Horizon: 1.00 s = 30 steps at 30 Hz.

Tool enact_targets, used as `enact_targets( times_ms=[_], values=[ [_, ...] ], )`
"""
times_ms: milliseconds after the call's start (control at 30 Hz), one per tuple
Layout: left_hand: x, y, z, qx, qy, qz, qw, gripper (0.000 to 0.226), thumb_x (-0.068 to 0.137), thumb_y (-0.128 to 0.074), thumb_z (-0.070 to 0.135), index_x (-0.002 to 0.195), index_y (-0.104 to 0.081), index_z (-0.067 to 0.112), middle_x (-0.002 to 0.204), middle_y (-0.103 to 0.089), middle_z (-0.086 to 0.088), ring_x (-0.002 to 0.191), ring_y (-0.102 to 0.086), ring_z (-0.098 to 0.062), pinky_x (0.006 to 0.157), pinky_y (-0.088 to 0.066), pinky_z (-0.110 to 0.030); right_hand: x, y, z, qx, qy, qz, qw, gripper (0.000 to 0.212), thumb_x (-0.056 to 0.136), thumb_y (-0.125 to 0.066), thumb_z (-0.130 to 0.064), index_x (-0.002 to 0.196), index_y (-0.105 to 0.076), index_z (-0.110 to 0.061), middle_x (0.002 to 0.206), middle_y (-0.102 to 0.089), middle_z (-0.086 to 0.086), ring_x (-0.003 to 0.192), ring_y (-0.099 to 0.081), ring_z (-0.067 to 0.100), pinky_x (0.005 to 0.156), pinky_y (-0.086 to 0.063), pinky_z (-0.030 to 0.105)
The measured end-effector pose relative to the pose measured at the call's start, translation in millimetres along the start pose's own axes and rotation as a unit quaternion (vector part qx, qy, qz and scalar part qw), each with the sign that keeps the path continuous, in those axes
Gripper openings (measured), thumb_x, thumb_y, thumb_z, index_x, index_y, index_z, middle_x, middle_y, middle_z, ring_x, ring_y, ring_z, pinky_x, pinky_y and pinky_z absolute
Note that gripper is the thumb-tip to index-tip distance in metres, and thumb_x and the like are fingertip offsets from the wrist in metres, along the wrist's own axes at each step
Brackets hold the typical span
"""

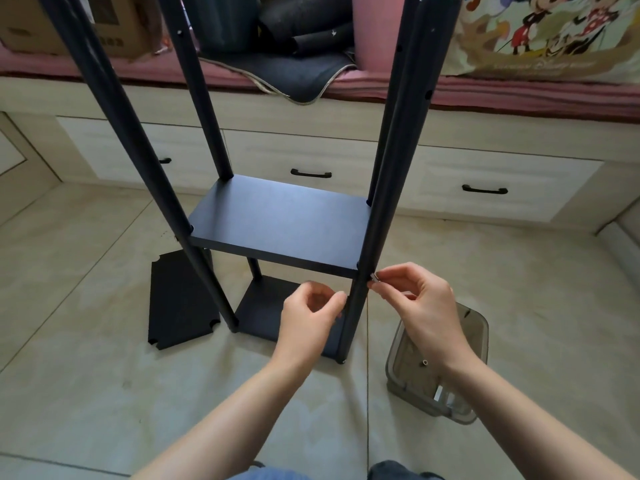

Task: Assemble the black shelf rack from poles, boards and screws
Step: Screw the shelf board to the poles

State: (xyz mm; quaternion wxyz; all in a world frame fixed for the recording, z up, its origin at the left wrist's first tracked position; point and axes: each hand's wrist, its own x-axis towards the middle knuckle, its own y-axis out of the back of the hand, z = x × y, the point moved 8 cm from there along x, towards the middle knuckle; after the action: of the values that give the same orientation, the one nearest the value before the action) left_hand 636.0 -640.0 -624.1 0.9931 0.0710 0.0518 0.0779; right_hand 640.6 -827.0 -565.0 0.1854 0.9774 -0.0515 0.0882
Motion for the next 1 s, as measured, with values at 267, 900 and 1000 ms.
enact_targets(
  times_ms=[267, 900, 1000],
  values=[
    [16.0, -37.6, -5.5, -0.241, 0.1, -0.119, 0.958, 0.032, 0.09, -0.071, 0.022, 0.118, -0.068, 0.006, 0.112, -0.075, -0.009, 0.11, -0.07, -0.021, 0.092, -0.054, -0.026, 6.1, 2.8, -3.1, -0.036, 0.039, -0.013, 0.999, 0.006, 0.083, -0.077, -0.019, 0.086, -0.073, -0.022, 0.079, -0.072, -0.013, 0.079, -0.069, 0.003, 0.069, -0.051, 0.013],
    [18.0, -38.8, -14.1, -0.246, 0.112, -0.118, 0.955, 0.05, 0.077, -0.072, 0.043, 0.116, -0.069, 0.011, 0.112, -0.075, -0.01, 0.108, -0.07, -0.027, 0.103, -0.051, -0.048, 32.8, -16.8, -9.3, -0.046, 0.025, -0.261, 0.964, 0.045, 0.09, -0.066, -0.005, 0.121, -0.049, -0.034, 0.083, -0.071, 0.007, 0.074, -0.068, 0.022, 0.075, -0.057, 0.031],
    [17.8, -38.3, -15.1, -0.238, 0.117, -0.12, 0.957, 0.048, 0.075, -0.072, 0.048, 0.112, -0.07, 0.017, 0.111, -0.075, -0.005, 0.108, -0.07, -0.022, 0.098, -0.052, -0.048, 31.8, -18.0, -10.4, -0.059, 0.037, -0.263, 0.962, 0.048, 0.089, -0.067, -0.006, 0.12, -0.048, -0.038, 0.084, -0.072, 0.003, 0.078, -0.07, 0.02, 0.079, -0.058, 0.033]
  ],
)
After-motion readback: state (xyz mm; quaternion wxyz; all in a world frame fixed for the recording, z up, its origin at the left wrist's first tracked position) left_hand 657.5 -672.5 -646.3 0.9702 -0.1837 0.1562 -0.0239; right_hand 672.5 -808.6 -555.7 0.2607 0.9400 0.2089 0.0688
